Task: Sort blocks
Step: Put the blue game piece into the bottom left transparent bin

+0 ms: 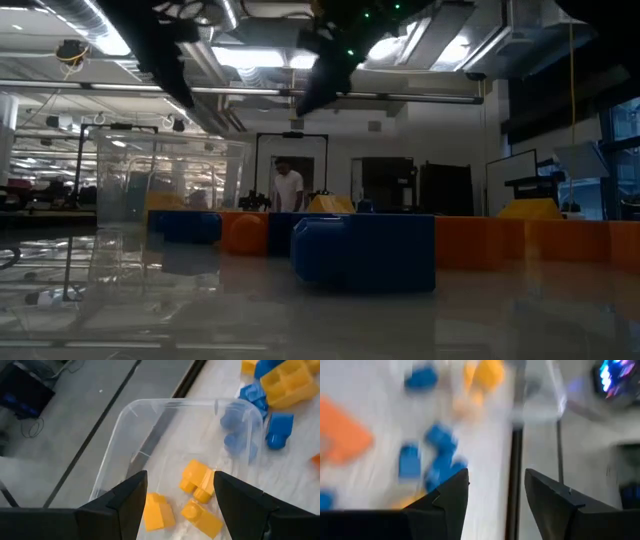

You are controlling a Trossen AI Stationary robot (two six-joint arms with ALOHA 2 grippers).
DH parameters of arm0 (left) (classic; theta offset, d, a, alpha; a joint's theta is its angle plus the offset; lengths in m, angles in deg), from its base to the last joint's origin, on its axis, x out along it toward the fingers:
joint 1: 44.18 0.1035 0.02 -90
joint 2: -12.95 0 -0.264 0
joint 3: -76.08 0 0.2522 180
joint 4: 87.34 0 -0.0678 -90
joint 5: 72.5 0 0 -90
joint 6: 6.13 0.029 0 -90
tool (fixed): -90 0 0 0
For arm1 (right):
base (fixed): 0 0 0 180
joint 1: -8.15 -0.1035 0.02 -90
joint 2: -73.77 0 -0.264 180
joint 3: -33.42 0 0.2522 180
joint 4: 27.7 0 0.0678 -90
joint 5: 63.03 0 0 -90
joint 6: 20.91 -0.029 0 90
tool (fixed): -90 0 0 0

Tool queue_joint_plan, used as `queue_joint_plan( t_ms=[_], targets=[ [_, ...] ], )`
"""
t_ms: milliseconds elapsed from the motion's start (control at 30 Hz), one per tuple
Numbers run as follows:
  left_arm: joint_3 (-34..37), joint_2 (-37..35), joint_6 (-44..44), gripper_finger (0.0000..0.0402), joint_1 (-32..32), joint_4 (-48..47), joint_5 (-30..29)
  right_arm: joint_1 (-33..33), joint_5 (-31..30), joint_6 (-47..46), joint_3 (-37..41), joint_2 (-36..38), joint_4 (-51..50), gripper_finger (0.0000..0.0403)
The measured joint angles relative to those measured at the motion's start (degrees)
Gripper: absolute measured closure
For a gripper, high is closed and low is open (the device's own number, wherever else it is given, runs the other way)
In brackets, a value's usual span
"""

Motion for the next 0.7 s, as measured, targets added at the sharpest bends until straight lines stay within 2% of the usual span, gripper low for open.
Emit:
queue_joint_plan(
  t_ms=[100, 333, 700],
  targets=[
    [0.0, -2.77, -1.02, 0.0183, 0.0, -0.17, 0.02, -0.2, -5.36, -1.34, 0.72, -0.82, -6.39, 0.021],
    [0.0, -7.02, -1.2, 0.0183, 0.0, -0.2, 0.2, -0.11, -6.12, -8.36, 5.42, -1.14, -13.69, 0.021],
    [0.0, -7.68, -2.53, 0.0183, 0.0, -1.16, 0.2, 5.17, 5.34, -15.5, 9.01, -1.05, -15.52, 0.021]
  ],
)
